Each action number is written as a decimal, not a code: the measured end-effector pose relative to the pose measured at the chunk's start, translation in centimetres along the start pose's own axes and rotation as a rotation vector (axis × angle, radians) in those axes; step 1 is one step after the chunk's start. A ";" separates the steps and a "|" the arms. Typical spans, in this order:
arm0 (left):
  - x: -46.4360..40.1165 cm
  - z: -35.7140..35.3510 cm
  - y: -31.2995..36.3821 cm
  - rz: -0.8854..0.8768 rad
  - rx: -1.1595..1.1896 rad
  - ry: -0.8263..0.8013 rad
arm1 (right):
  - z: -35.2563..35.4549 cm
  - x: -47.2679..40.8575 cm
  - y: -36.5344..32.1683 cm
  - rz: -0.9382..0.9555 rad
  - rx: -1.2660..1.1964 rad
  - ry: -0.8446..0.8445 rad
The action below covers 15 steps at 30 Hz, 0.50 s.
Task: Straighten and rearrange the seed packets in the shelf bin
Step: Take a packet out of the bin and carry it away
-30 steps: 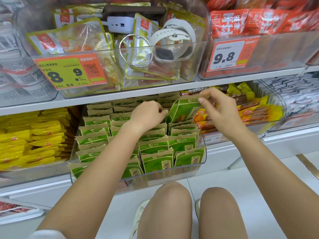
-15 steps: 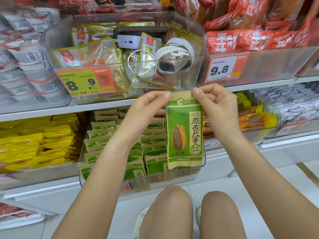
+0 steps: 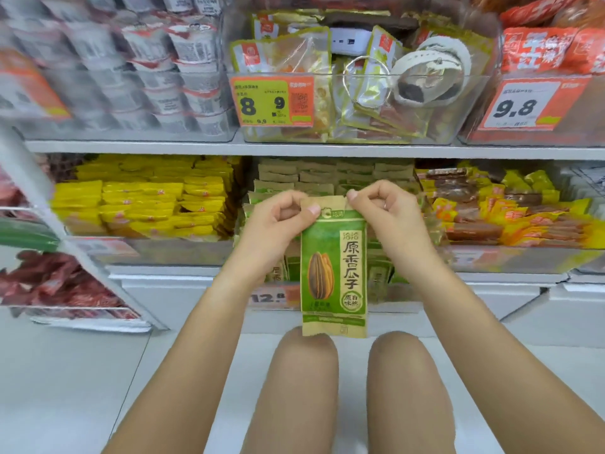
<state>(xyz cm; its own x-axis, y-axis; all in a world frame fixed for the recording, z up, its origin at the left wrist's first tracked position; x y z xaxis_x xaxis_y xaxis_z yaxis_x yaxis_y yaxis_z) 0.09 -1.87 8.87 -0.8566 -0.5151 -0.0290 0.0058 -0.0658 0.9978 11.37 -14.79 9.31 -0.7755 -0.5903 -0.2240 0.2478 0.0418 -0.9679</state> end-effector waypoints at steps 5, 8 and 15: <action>2.3 6.1 -0.7 0.030 0.023 0.142 | -6.5 1.3 0.0 -0.131 -0.031 -0.197; 2.6 9.4 -1.1 0.027 0.068 0.335 | -9.4 1.8 0.4 -0.193 -0.048 -0.301; 4.9 12.7 -1.1 0.102 0.293 0.621 | -12.7 1.9 0.5 -0.308 -0.241 -0.312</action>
<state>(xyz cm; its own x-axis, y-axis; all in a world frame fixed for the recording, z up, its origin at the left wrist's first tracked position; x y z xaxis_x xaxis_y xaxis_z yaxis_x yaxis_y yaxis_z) -10.67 6.53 8.34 -0.4048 -0.9059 0.1246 -0.1441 0.1978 0.9696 2.66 -5.63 7.01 -0.5716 -0.8161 0.0855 -0.1351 -0.0092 -0.9908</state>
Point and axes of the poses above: each hand's wrist, its own x-axis away from the middle knuckle, its own z-axis out of the back of the hand, y = z × x, the point moved 1 cm from there along -x, towards the middle knuckle, and after that the axes turned 2 degrees about z, right-handed, at the moved point
